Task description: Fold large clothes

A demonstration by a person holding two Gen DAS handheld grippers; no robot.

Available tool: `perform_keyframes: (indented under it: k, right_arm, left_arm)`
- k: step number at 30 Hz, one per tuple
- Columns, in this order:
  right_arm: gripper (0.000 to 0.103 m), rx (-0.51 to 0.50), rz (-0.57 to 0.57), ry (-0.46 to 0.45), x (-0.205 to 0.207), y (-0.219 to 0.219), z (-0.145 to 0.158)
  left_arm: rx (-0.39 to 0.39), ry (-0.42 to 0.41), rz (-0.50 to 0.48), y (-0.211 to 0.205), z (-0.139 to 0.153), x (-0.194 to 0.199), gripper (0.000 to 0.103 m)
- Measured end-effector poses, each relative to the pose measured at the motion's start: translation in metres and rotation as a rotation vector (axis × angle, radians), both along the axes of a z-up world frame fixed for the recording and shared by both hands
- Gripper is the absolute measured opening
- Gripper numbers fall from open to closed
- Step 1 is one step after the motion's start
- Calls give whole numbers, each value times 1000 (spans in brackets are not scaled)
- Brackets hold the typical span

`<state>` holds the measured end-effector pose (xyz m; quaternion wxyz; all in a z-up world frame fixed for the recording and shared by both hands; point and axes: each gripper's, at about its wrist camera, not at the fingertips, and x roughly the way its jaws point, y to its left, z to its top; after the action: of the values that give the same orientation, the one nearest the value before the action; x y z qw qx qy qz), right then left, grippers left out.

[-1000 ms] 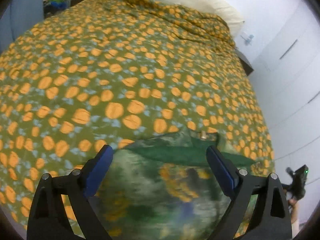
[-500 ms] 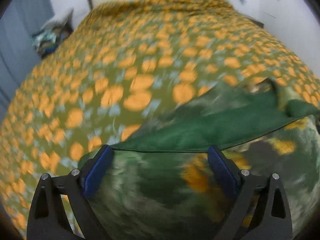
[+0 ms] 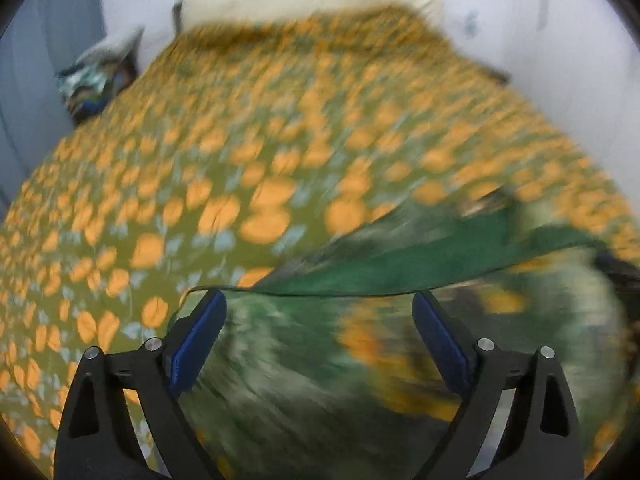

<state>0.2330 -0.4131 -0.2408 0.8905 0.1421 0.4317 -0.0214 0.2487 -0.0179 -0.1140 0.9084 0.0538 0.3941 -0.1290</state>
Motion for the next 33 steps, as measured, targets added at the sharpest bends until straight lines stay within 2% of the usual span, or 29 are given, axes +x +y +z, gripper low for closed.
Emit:
perform_keyframes:
  k: [3, 6, 8, 9, 11, 12, 14, 17, 21, 23, 26, 27, 29, 31, 33]
  right_arm:
    - [103, 9, 4, -41, -12, 3, 26]
    - [103, 42, 13, -118, -35, 11, 63]
    - [103, 70, 41, -166, -55, 20, 86]
    - [103, 79, 59, -189, -68, 26, 98]
    - [103, 98, 94, -230, -96, 37, 117]
    - [103, 108, 106, -243, -109, 42, 123]
    - [103, 138, 117, -254, -143, 50, 131]
    - [103, 144, 118, -252, -181, 53, 129]
    - [103, 101, 80, -239, -224, 54, 118]
    - [103, 114, 47, -243, -238, 53, 111]
    - [103, 182, -10, -242, -250, 48, 94]
    - [103, 193, -24, -229, -249, 47, 90]
    - [103, 212, -45, -191, -248, 47, 80]
    - [103, 206, -44, -185, -251, 48, 81]
    - [103, 179, -33, -199, -257, 50, 87]
  left_arm:
    - [-84, -56, -140, -26, 38, -42, 100]
    - [-74, -49, -243, -70, 38, -63, 100]
    - [-31, -10, -230, -97, 14, -55, 100]
    - [-9, 44, -215, -107, -5, -45, 100]
    - [79, 207, -200, -126, -59, -26, 102]
    - [114, 219, -212, -132, -75, -26, 103]
    - [111, 149, -213, -132, -69, -34, 103]
    - [92, 141, -204, -124, -46, -47, 100]
    - [134, 23, -243, -108, -14, -98, 101]
    - [205, -5, -254, -105, -24, -121, 101]
    - [303, 49, -271, -117, -68, -126, 101]
    - [317, 40, -270, -118, -80, -127, 102]
    - [305, 29, -261, -117, -79, -128, 102]
    - [273, 49, -243, -114, -62, -130, 99]
    - [236, 28, -254, -108, -43, -144, 99]
